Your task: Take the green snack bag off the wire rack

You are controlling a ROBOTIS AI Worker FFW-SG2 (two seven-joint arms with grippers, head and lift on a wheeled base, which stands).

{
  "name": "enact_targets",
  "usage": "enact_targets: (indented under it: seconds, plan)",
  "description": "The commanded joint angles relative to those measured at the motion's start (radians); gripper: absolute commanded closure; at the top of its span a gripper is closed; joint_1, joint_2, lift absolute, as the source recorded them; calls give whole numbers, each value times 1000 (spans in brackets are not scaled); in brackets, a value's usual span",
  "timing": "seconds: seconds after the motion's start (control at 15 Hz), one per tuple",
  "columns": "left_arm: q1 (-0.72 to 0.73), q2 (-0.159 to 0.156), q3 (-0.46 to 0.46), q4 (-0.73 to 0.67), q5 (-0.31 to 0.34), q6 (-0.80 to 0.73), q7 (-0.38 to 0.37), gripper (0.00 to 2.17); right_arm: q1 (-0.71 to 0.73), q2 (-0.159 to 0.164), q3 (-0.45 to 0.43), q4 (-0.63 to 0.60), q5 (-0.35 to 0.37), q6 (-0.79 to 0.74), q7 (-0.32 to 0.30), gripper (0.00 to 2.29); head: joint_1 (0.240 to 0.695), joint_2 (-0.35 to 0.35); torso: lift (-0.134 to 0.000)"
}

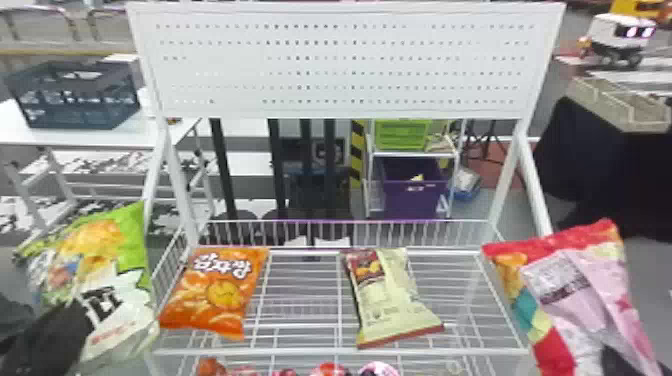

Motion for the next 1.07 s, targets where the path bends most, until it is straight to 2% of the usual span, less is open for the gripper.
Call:
enact_targets:
  seconds: [0.0,1.0]
  plan:
    - [0,-5,-3,-1,0,-1,-5,2145,2,0,0,-3,0,0,0,2236,499,0,0]
    - [-1,-13,-3,-5,0,2,-6,2145,3,2,-1,-2,-3,0,-9,2236,499,0,0]
